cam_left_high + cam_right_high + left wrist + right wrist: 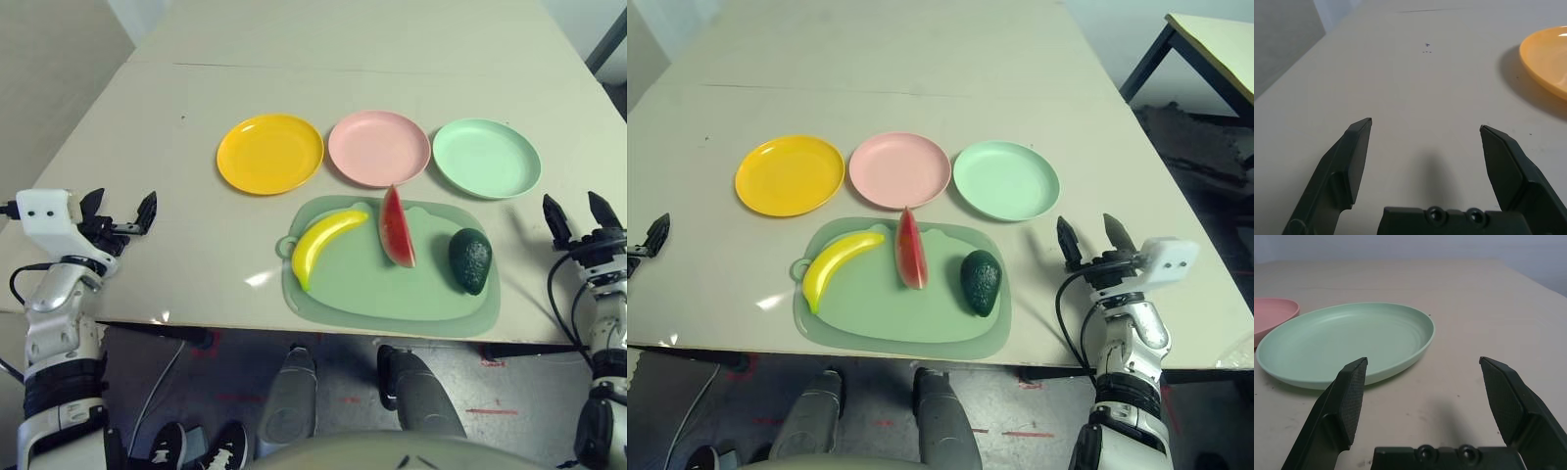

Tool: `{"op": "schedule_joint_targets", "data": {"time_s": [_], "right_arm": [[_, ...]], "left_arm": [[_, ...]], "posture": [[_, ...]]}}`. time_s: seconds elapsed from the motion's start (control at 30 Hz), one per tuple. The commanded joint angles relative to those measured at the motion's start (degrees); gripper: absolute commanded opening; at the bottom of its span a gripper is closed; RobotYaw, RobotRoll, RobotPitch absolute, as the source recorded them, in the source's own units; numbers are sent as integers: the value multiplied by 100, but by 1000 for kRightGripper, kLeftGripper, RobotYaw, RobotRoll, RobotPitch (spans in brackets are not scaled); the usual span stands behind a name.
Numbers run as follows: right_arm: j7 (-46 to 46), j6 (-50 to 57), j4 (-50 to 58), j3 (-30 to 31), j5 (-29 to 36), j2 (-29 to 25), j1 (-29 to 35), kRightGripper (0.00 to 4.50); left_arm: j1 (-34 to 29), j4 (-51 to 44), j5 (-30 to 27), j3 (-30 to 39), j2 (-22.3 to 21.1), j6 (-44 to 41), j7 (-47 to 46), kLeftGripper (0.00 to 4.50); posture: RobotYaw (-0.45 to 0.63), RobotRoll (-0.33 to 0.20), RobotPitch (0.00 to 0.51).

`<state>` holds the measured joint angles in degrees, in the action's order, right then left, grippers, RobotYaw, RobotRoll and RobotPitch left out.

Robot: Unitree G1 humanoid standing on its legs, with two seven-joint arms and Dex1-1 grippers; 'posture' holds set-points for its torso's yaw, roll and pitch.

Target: Place the fruits into color-matched plates.

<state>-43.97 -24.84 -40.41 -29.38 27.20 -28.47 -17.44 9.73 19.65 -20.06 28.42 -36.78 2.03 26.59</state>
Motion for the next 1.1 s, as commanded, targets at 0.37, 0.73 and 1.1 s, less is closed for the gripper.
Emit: {"op": "schedule_joint_targets", "data": {"time_s": [0.37,0.73,1.1], "right_arm": [[-89,-27,-237,-95,79,-170,-57,4470],[-165,-111,-226,-197,82,-469,-42,4470],[-269,1912,1750,399,-24,-1450,-13,4470]], "left_arm": [[8,-108,84,-26,-13,-67,-22,4500],[4,-589,-336,-279,54,-111,774,4500],[-2,-2244,-2248,-1175,-1125,-1571,4877,4500]], "posture": [[28,0,221],[-1,0,227],[-47,0,234]]}}
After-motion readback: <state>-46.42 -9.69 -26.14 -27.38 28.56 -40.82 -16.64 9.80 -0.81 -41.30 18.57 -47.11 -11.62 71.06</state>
